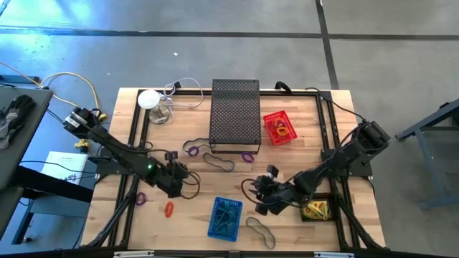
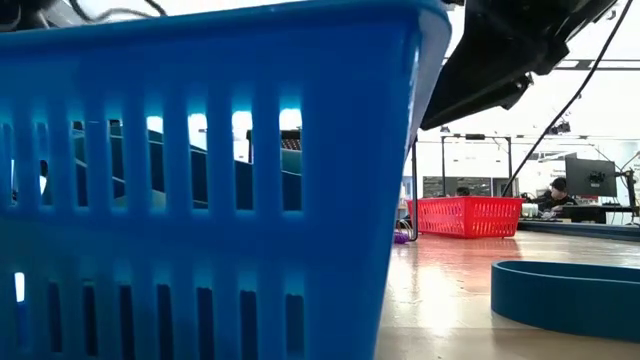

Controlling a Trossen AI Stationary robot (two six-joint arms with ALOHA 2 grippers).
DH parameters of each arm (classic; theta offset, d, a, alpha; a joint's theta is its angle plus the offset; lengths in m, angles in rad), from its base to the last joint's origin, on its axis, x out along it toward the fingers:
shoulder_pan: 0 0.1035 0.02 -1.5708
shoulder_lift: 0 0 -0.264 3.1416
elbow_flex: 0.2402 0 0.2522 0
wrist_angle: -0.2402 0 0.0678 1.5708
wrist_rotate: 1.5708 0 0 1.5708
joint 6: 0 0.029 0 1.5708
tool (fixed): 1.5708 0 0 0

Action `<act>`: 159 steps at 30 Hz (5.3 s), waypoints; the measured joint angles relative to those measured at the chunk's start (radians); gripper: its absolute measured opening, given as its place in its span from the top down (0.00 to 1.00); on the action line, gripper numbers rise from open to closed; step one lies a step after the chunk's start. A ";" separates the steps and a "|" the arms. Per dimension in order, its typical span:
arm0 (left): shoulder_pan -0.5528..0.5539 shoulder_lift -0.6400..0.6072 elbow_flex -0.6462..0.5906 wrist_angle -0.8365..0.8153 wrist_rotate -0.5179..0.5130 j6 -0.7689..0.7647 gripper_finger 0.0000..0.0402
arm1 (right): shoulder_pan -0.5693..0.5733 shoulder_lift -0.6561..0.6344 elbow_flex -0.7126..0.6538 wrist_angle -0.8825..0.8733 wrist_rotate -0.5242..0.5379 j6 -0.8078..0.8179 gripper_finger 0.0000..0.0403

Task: Pick & Place Office Desk Supplies
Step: Put the yellow spring keychain into the red bin

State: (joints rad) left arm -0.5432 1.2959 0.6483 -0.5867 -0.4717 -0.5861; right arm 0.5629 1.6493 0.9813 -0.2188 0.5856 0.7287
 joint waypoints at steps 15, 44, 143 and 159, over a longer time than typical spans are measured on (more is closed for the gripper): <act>0.084 0.001 -0.168 0.173 0.068 -0.060 0.71 | -0.009 0.000 0.001 0.040 -0.038 0.000 0.74; 0.049 -0.021 -0.168 0.187 -0.145 -0.065 0.71 | -0.042 0.000 0.001 0.074 -0.038 -0.017 0.74; 0.090 0.174 0.015 1.372 0.475 0.219 0.98 | -0.116 0.140 0.007 0.835 -0.336 -0.774 0.46; 0.090 0.173 0.015 1.343 0.468 0.223 0.98 | -0.116 0.150 0.007 0.865 -0.342 -0.820 0.84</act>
State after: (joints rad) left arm -0.4534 1.4693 0.6628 0.7567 -0.0041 -0.3634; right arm 0.4466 1.7992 0.9886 0.6462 0.2436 -0.0914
